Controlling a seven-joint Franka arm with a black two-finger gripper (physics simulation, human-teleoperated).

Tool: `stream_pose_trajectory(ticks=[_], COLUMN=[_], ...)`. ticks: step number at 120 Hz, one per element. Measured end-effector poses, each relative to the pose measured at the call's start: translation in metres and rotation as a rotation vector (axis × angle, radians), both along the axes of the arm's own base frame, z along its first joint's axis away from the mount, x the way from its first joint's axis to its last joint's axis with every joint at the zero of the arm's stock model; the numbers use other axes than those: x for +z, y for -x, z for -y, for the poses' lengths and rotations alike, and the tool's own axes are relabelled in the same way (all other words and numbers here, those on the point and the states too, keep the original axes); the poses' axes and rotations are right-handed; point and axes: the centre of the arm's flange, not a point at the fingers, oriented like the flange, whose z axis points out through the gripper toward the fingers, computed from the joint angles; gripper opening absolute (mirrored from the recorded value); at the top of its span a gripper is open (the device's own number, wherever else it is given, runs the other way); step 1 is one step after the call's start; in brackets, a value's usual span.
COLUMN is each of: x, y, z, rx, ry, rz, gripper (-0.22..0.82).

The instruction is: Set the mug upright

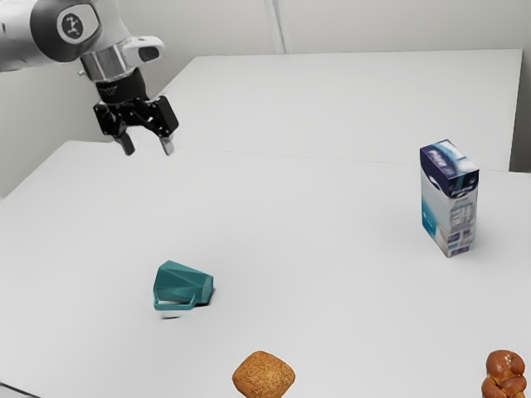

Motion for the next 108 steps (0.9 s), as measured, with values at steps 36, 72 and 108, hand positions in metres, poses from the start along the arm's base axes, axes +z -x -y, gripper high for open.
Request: stream_pose_trajectory(ticks=[36,72,108], x=[-0.076,-0.143,-0.221], y=[0.054,0.052,0.046], z=[-0.046,-0.105,-0.159], rx=[0.057,0.09,0.11], ry=[0.212,0.387,0.533], rz=[-0.02,0.005,-0.006], gripper=[0.6,0.6,0.6])
